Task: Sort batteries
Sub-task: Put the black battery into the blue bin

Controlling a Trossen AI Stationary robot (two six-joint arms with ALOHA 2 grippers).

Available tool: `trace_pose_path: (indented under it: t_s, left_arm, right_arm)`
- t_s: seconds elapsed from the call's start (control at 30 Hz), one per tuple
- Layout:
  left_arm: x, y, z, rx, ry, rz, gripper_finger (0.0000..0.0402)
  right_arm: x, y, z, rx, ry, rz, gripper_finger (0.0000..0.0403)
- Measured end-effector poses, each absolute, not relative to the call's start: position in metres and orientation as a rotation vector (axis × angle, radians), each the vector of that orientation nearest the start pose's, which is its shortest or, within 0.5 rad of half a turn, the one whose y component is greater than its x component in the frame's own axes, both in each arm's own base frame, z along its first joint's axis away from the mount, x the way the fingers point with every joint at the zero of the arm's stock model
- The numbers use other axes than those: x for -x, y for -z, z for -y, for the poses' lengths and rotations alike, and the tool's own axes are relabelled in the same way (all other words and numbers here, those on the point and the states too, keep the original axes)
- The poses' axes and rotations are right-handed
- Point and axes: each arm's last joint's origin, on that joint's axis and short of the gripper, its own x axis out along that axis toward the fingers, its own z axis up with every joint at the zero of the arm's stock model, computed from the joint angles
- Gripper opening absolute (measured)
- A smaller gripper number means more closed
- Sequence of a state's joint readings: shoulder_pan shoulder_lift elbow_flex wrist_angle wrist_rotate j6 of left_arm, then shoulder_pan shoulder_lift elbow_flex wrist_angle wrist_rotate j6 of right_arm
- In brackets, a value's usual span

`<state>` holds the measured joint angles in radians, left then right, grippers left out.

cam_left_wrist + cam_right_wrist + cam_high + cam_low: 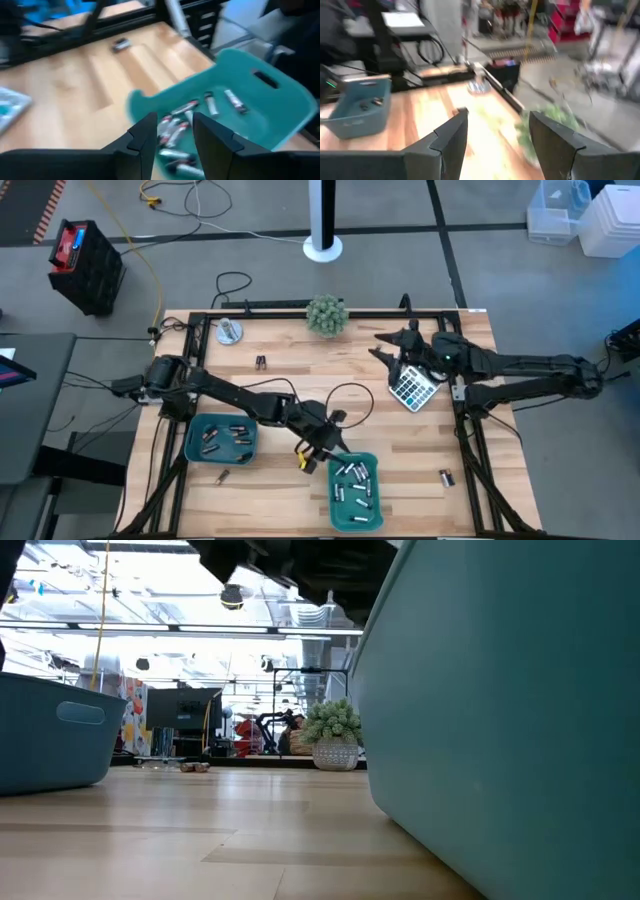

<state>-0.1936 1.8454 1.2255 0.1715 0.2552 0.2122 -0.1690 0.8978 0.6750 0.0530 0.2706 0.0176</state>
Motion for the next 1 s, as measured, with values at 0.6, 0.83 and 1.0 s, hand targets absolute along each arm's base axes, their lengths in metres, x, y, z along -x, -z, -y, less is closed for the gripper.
trace_pose_path:
  t_s: [0.6,0.83,1.0]
  left_arm:
    - [-0.281,-0.243,0.022,-0.128,-0.104,-0.293,0.0068]
    - [-0.228,-0.247,0.012,-0.084,-0.288,-0.211,0.0067]
    - [-0.199,-0.245,0.008,-0.07,-0.33,-0.156,0.0067]
  right_arm:
    - [-0.218,-0.202,0.128,-0.484,0.89,-0.564,0.0226]
    - [-0.229,-0.171,0.144,-0.591,0.98,-0.725,0.0226]
    - [-0.244,-0.159,0.152,-0.635,1.017,-0.817,0.0226]
